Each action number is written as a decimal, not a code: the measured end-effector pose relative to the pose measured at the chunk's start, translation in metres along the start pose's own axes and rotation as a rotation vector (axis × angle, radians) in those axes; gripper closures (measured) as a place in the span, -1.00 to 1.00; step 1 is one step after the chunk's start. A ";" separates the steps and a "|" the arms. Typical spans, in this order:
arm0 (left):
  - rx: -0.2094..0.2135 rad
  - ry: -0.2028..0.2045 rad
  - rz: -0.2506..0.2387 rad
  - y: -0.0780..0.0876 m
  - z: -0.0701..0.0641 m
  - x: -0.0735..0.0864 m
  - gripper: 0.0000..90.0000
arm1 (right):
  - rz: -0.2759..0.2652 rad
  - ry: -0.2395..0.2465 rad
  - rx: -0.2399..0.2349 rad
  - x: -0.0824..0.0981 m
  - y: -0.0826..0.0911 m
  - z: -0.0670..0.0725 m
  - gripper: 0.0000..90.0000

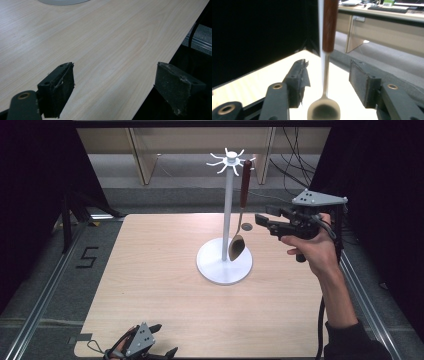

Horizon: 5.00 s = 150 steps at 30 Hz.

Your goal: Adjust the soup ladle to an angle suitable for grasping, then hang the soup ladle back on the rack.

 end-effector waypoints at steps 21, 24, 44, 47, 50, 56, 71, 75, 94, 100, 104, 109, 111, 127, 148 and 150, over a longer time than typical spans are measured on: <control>0.001 0.004 -0.009 -0.001 0.000 0.000 -0.66 | 0.030 0.017 0.022 0.056 0.016 0.005 0.05; 0.008 0.006 -0.010 -0.001 -0.002 -0.001 -0.66 | 0.033 0.000 0.029 0.061 0.017 0.004 0.04; 0.022 0.027 -0.018 -0.007 -0.003 -0.006 -0.66 | 0.141 -0.038 0.046 0.127 0.009 -0.019 -0.09; 0.004 0.010 -0.006 -0.005 0.001 -0.003 -0.66 | 0.176 -0.058 0.056 0.142 0.009 -0.024 -0.10; 0.006 0.006 -0.010 -0.003 0.000 -0.004 -0.66 | 0.187 -0.074 0.055 0.152 0.009 -0.027 -0.10; 0.012 0.011 -0.015 -0.004 -0.001 -0.004 -0.66 | 0.206 -0.064 0.067 0.163 0.012 -0.029 -0.12; 0.003 0.020 -0.024 -0.003 -0.001 -0.003 -0.66 | 0.272 -0.068 0.073 0.187 0.013 -0.022 -0.15; 0.004 0.019 -0.025 -0.002 -0.001 -0.003 -0.66 | 0.299 -0.061 0.064 0.195 0.012 -0.017 -0.19; 0.000 0.021 -0.023 -0.002 -0.001 -0.003 -0.66 | 0.316 -0.052 0.058 0.224 0.022 -0.014 -0.28; -0.006 -0.006 0.000 -0.002 0.002 -0.001 -0.66 | 0.319 -0.062 0.045 0.234 0.024 -0.011 -0.29; 0.002 0.019 -0.025 -0.002 -0.001 -0.003 -0.66 | 0.335 -0.079 0.034 0.244 0.025 -0.009 -0.30; 0.000 0.022 -0.027 -0.002 -0.001 -0.003 -0.66 | 0.356 -0.068 0.039 0.253 0.028 -0.009 -0.33; 0.000 0.022 -0.026 -0.003 -0.001 -0.003 -0.66 | 0.367 -0.078 0.032 0.256 0.029 -0.006 -0.34; 0.000 0.002 -0.018 -0.002 0.000 -0.002 -0.66 | 0.362 -0.035 0.040 0.276 0.036 0.007 -0.39; 0.006 -0.028 0.022 0.000 0.002 0.000 -0.67 | 0.370 -0.048 0.057 0.290 0.054 0.026 -0.53; 0.009 0.001 -0.001 -0.002 -0.001 -0.002 -0.67 | 0.373 -0.065 0.067 0.290 0.056 0.025 -0.53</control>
Point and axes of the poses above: each handheld gripper's, and its own axes: y roughly backward along the jaws, x roughly out of its underside, z roughly to its left, the point moved 8 cm from there along -y, roughly forward along the jaws, and after that the axes turned 10 degrees about -y, right-handed, at the moved point
